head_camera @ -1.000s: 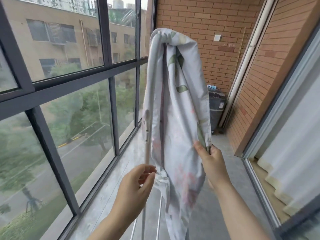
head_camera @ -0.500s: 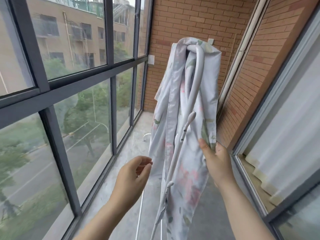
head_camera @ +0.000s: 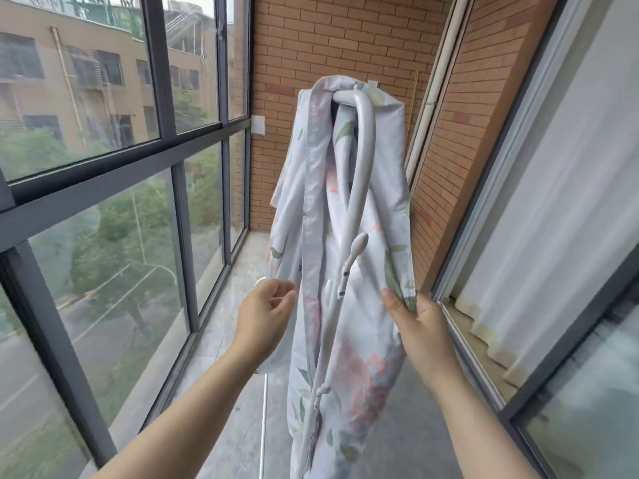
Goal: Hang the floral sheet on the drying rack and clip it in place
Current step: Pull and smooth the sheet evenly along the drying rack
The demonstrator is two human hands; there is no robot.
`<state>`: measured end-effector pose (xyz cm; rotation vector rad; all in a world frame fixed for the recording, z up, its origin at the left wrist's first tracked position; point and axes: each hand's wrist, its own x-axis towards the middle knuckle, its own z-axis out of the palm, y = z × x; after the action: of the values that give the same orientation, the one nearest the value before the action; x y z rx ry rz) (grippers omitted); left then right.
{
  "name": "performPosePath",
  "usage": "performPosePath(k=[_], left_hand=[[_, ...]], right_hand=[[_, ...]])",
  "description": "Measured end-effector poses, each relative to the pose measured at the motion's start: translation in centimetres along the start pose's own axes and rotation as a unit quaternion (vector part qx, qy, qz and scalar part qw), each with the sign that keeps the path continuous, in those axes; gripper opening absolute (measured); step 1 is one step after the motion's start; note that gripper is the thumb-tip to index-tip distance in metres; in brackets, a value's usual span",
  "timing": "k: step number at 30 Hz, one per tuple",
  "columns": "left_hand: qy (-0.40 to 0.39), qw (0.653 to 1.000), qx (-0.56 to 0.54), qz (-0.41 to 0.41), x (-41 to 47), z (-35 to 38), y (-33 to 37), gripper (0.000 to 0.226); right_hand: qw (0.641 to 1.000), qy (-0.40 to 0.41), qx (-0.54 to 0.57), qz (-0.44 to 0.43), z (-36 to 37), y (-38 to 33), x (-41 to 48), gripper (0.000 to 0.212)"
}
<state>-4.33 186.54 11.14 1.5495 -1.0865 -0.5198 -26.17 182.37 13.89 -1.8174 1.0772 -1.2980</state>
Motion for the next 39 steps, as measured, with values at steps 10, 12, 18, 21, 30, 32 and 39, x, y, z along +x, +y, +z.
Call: performPosePath(k=[10, 12, 18, 21, 30, 32, 39], left_hand=[[-0.072, 0.997, -0.011, -0.012, 5.8, 0.7, -0.5, 0.015], [-0.097, 0.995, -0.007, -0.011, 6.8, 1.0, -1.0, 0.019], [-0.158, 0.987, 0.020, 0.031, 9.8, 2.5, -1.9, 0.032], [-0.152, 0.988, 0.003, 0.023, 10.6, 3.2, -2.1, 0.034], [0.021, 0.998, -0.064, -0.003, 9.6, 0.7, -2.5, 0.025], [-0.009, 0.999, -0.051, 0.015, 8.7, -0.6, -3.4, 0.022], [-0.013, 0.997, 0.072, 0.032, 4.4, -4.1, -9.4, 0.031]], right_hand=[[0.996, 0.067, -0.035, 0.044, 1.6, -1.3, -1.0, 0.075], [0.994, 0.088, -0.036, 0.058, 1.8, -1.3, -1.4, 0.069], [0.989, 0.126, -0.031, 0.073, 2.4, -1.7, -2.2, 0.057], [0.987, 0.140, -0.040, 0.069, 2.7, -1.7, -2.3, 0.051], [0.979, 0.169, -0.081, 0.078, 2.7, -1.8, -1.7, 0.042], [0.976, 0.178, -0.105, 0.075, 2.4, -1.1, -1.3, 0.041], [0.959, 0.166, -0.207, 0.102, 2.0, 2.8, 0.8, 0.051]])
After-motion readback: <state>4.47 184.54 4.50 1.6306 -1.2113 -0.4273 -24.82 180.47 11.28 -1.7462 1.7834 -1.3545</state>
